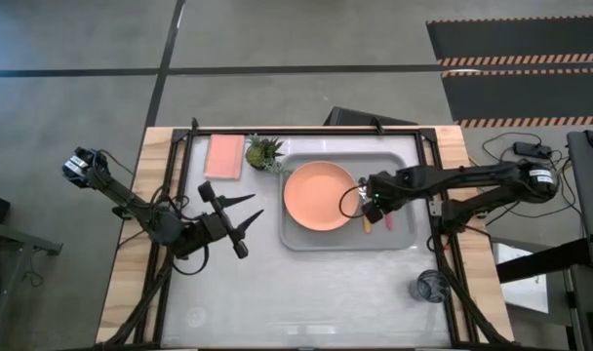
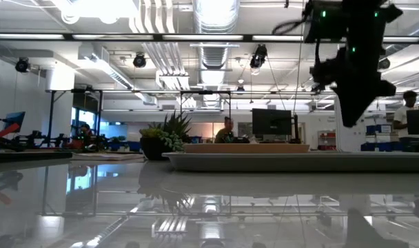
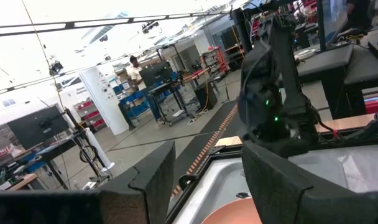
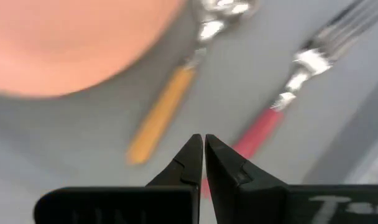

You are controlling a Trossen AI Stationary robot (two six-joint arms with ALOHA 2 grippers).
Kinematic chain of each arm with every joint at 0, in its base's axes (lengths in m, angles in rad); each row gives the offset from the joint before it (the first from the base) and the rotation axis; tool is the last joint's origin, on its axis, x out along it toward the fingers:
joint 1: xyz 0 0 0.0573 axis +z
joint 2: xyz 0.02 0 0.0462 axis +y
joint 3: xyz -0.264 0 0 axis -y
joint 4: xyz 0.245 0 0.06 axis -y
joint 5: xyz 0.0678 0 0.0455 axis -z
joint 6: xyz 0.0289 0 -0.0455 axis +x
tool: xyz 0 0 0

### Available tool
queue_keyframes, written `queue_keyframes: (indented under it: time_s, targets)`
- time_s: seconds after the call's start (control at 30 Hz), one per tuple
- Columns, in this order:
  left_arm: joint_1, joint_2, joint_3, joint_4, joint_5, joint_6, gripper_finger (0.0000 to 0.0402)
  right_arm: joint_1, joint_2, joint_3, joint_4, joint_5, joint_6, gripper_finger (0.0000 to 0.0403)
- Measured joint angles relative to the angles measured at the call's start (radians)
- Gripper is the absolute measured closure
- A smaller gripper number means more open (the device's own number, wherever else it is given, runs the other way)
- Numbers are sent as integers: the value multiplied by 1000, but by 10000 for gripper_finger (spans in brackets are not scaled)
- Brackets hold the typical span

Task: Pick and place plate/cup/fork/spoon on tray
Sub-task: Put the black cup on top of the gray tray

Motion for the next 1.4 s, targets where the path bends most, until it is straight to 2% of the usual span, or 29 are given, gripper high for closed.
queue_keyframes:
  time_s: [0.23,0.57,0.67,0.8,0.93,1.03,1.23,1.4]
  targets:
    - [0,0,0,0,0,0,233,204,-8,106,0,-80,175,394]
    - [0,0,0,0,0,0,233,605,51,296,-8,-148,542,394]
    - [0,0,0,0,0,0,233,709,89,368,-51,-137,653,394]
    - [0,0,0,0,0,5,233,814,165,434,-195,-142,853,394]
    - [0,0,0,0,0,8,233,885,249,472,-329,-278,1019,394]
    - [0,0,0,0,0,8,233,918,301,498,-390,-337,1040,394]
    - [0,-1,0,0,0,13,233,930,334,511,-406,-326,1015,392]
    - [0,-2,0,0,0,51,233,930,330,505,-408,-293,1020,367]
